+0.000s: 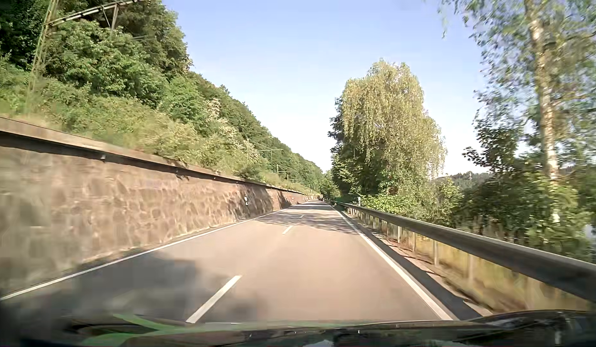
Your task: Follow the waypoints while adhering to traffic rules and regulations
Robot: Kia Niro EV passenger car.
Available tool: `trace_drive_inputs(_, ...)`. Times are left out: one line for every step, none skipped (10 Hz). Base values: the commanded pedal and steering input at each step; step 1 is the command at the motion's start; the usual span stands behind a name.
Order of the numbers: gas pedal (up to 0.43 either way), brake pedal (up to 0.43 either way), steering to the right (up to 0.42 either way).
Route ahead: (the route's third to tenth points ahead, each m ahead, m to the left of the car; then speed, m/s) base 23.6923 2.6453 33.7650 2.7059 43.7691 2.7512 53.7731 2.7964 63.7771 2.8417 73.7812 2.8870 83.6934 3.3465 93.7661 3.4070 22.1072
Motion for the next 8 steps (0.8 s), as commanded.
trace_drive_inputs(0.248, 0.000, -0.001)
trace_drive_inputs(0.248, 0.000, -0.001)
trace_drive_inputs(0.248, 0.000, -0.001)
trace_drive_inputs(0.248, 0.000, -0.001)
trace_drive_inputs(0.248, 0.000, -0.001)
trace_drive_inputs(0.248, 0.000, -0.001)
trace_drive_inputs(0.248, 0.000, -0.001)
trace_drive_inputs(0.248, 0.000, -0.002)
